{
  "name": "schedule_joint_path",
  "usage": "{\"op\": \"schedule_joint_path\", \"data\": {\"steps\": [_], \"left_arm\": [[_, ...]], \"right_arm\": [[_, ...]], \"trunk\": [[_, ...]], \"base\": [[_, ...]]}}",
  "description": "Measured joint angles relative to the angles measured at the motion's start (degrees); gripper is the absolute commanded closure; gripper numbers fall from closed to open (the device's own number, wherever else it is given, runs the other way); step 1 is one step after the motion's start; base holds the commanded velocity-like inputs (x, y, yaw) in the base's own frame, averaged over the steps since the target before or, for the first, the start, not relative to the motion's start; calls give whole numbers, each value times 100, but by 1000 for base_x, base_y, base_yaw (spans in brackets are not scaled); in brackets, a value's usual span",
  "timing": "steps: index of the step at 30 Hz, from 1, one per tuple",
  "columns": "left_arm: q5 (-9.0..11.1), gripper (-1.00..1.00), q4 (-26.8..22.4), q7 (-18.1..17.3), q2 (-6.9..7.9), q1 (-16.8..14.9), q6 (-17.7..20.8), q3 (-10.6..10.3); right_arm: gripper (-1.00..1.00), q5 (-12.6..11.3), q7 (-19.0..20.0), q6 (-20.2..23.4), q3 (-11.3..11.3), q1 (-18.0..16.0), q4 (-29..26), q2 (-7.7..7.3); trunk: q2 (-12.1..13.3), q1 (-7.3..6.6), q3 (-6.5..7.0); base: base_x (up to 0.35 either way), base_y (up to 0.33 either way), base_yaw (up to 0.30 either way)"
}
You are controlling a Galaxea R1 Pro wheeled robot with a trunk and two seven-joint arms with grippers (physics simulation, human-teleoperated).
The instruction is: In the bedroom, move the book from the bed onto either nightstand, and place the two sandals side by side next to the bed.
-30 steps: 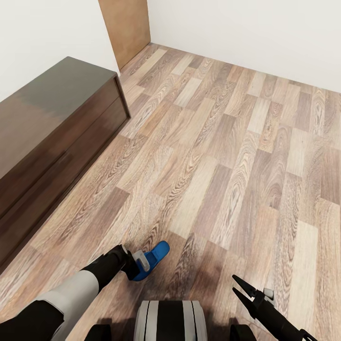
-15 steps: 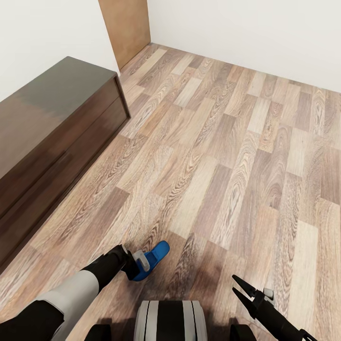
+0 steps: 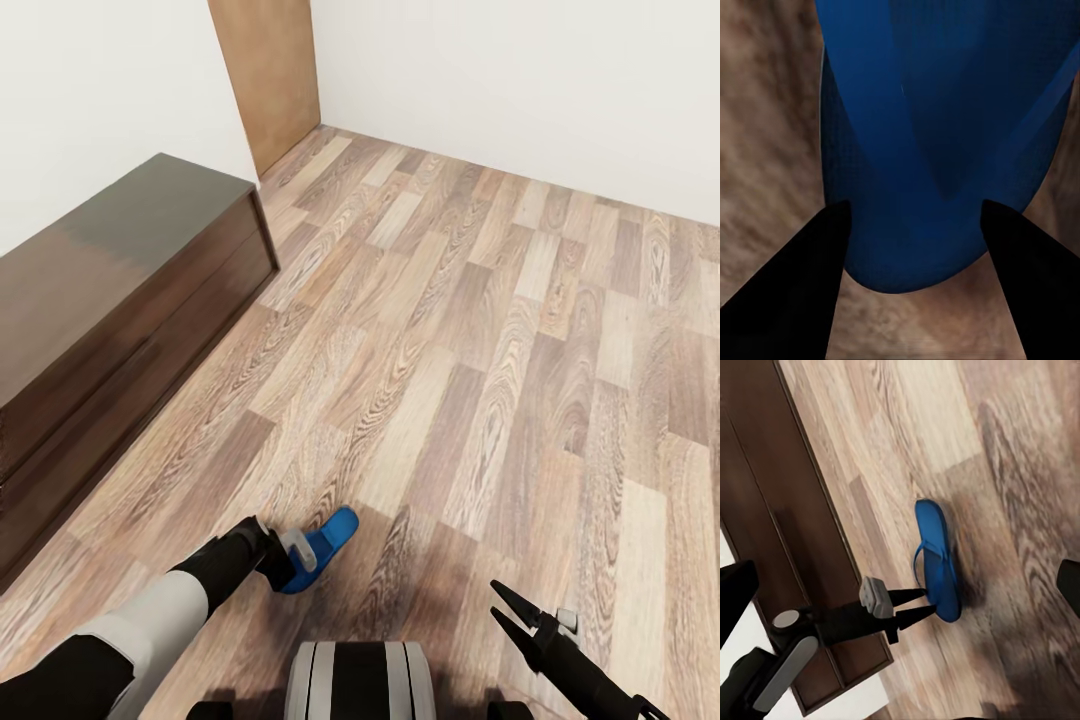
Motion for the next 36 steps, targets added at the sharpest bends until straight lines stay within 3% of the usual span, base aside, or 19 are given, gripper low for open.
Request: {"op": "schedule_joint_path", "data": {"steps": [2, 6, 9, 10, 13, 14, 18, 22, 27, 33, 36], "left_arm": [[2, 100, -35, -8, 3, 0, 2, 34], [8, 100, -304, -25, 50, -1, 42, 296], [-1, 100, -510, -43, 105, -1, 106, 763], [-14, 100, -577, -79, 123, -1, 166, 1059], [-6, 100, -649, -178, 145, -1, 301, 1526], [-11, 100, -708, -251, 156, -1, 401, 1804], [-27, 100, -974, -439, 191, -1, 746, 2265], [-41, 100, -1325, -663, 315, -1, 1279, 2425], [-23, 100, -1700, -863, 469, 4, 1919, 2473], [-66, 100, -1855, -927, 611, 28, 2185, 2488], [-33, 100, -1860, -967, 849, 35, 2219, 2489]], "right_arm": [[-100, 0, -1, 0, 2, 0, 0, 1], [-100, 5, -2, -1, 7, 0, 0, -2], [-100, 7, -2, -1, 31, 0, 1, 0], [-100, 8, -2, -1, 49, 0, 1, 2], [-100, 8, -3, -2, 72, 0, 1, 3], [-100, 8, -8, -5, 83, 0, 1, 5], [-100, 10, -17, -13, 97, 0, 1, 10], [-100, 14, -20, -13, 89, 0, 1, 12], [-100, 16, -26, -16, 77, 0, 1, 12], [-100, 24, -34, -18, 57, 0, 1, 6], [-100, 25, -42, -13, 60, 0, 1, 4]], "trunk": [[3, -5, 44], [8, -16, 133], [12, -23, 200], [13, -26, 222], [17, -34, 288], [19, -36, 311], [24, -47, 399], [29, -57, 488], [36, -70, 599], [44, -85, 732], [48, -93, 798]], "base": [[0, 0, 0], [0, 0, 0], [0, 0, 0], [0, 0, 0], [0, 0, 0], [0, 0, 0], [0, 0, 0], [0, 0, 0], [0, 0, 0], [0, 0, 0], [0, 0, 0]]}}
